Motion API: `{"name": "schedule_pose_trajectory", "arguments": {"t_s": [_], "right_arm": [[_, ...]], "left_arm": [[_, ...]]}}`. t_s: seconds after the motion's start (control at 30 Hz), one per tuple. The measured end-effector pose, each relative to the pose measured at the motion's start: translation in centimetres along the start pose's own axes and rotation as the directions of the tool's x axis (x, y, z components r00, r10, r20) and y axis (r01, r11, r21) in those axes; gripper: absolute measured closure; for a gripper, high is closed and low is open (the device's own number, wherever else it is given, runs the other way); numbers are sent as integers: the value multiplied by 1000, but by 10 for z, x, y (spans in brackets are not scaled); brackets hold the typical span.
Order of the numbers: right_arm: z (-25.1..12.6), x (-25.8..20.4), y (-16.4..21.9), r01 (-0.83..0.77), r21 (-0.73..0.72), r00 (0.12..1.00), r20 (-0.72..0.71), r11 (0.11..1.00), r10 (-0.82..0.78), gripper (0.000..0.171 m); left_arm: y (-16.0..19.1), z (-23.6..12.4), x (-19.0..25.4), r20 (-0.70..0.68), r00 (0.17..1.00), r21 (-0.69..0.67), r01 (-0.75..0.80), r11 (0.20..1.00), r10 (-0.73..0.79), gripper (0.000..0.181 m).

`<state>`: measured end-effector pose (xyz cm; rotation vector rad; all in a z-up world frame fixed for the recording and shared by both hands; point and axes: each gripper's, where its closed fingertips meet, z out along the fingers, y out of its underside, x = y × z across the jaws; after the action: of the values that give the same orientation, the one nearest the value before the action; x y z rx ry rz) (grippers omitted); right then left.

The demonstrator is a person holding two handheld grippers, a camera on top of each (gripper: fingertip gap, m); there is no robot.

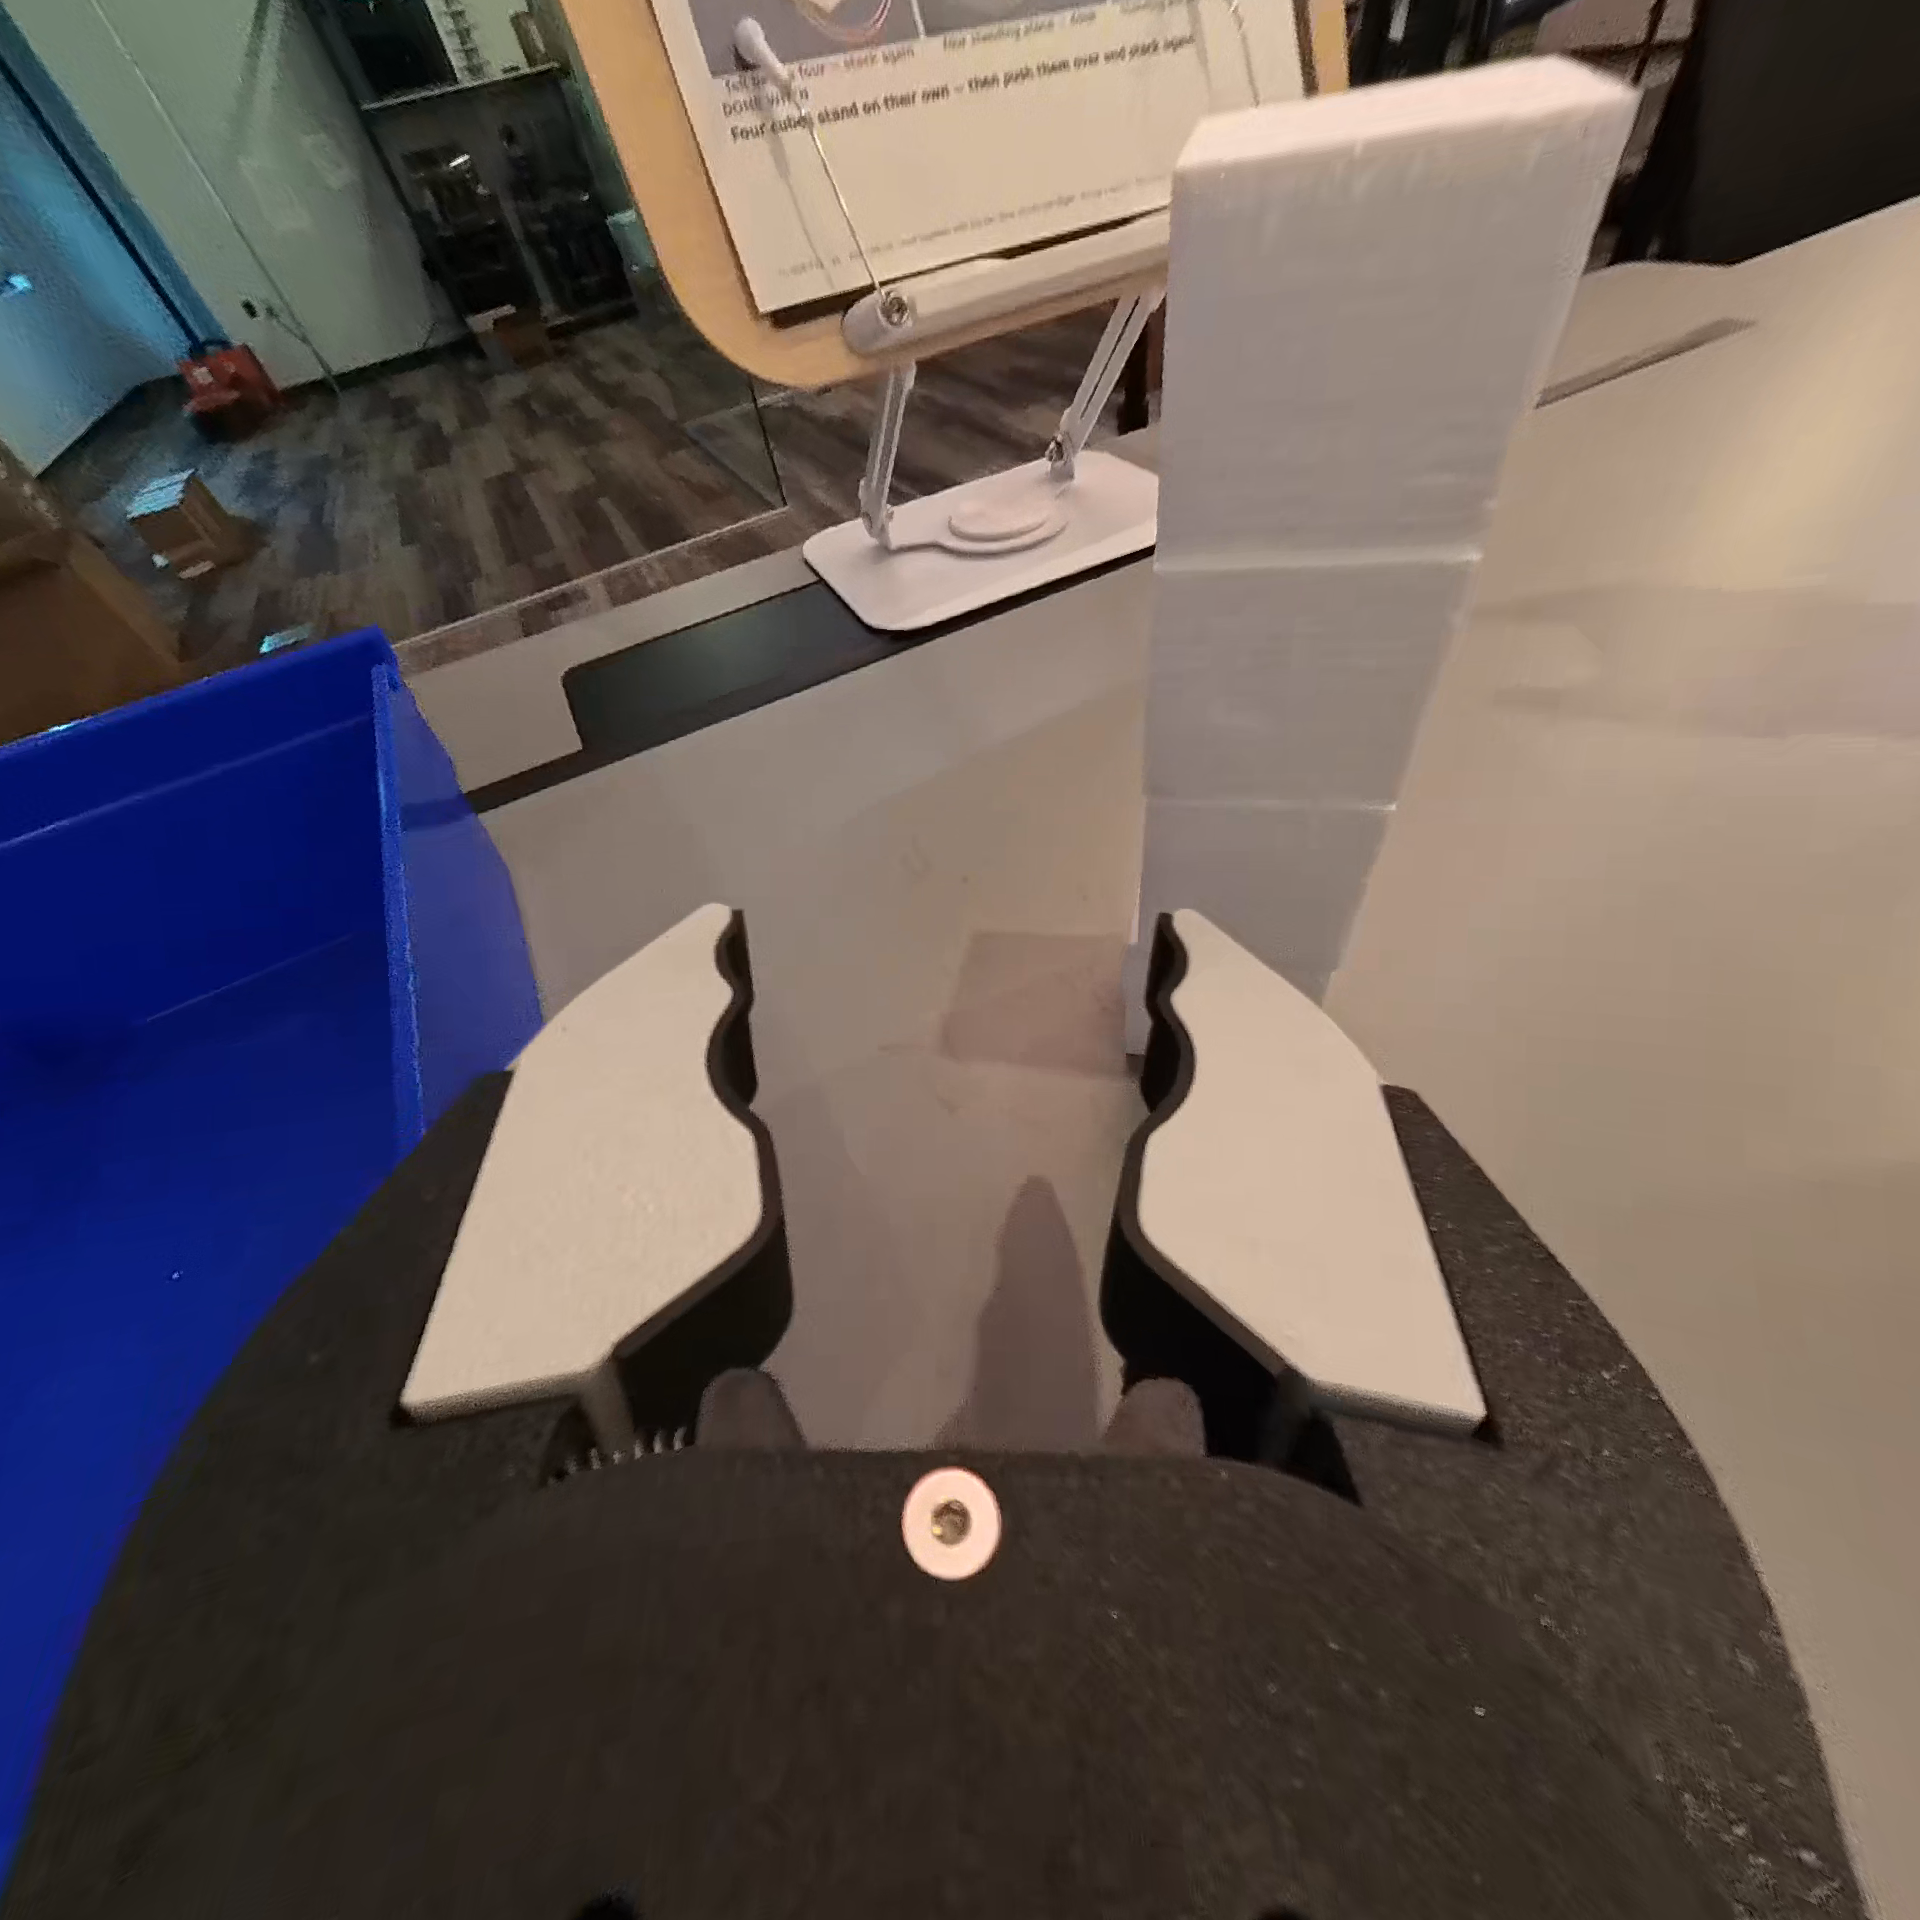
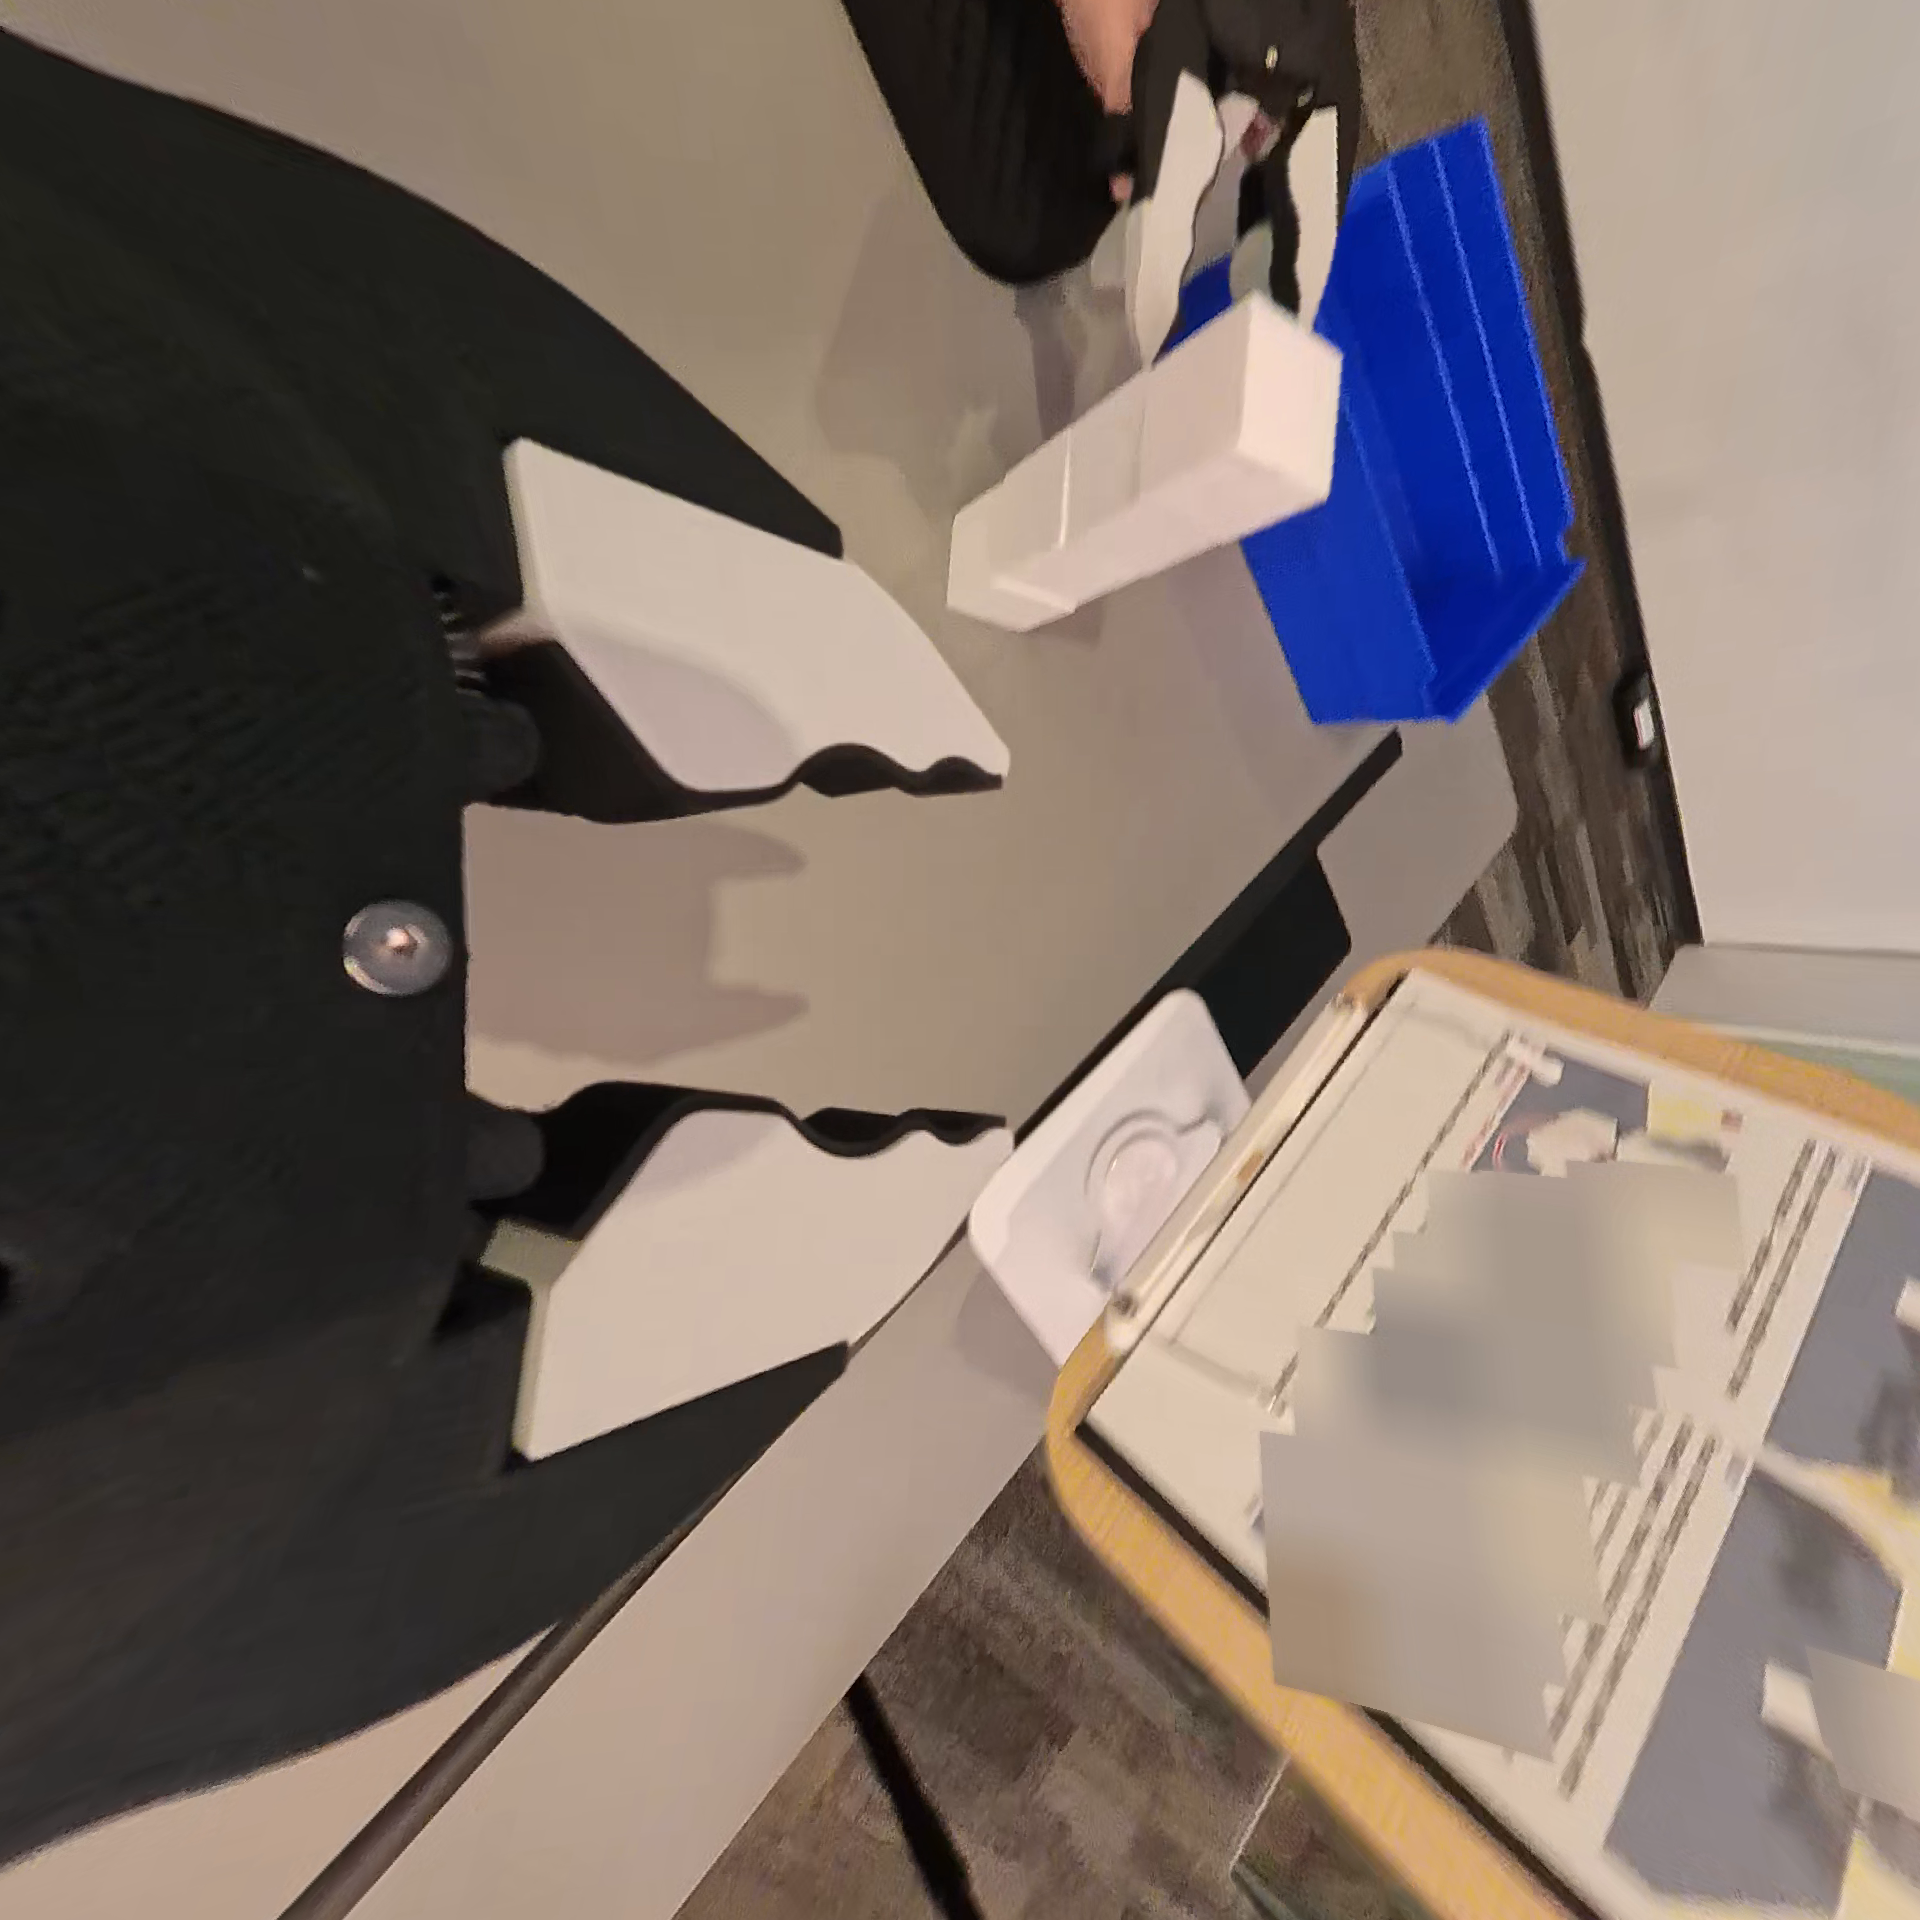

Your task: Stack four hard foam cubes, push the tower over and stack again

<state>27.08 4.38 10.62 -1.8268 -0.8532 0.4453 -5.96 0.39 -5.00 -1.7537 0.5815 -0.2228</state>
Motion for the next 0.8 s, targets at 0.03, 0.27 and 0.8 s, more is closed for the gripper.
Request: {"name": "schedule_pose_trajectory", "arguments": {"t_s": [0.03, 0.27, 0.8], "right_arm": [[-6, 13, 7, -3, -3, 1000, -26, 1000, 3, 114], [-40, 73, 59, -40, 11, 993, -115, 999, 41, 170], [-84, 133, 101, -186, 14, 954, -235, 982, 184, 170]], "left_arm": [[1, 1, 0, 8, 1000, -10, -5, 1000, 5, 114], [14, 6, -17, 116, 992, -148, 61, 987, -43, 173], [27, 22, -23, 285, 914, -334, 377, 864, -289, 181]]}}
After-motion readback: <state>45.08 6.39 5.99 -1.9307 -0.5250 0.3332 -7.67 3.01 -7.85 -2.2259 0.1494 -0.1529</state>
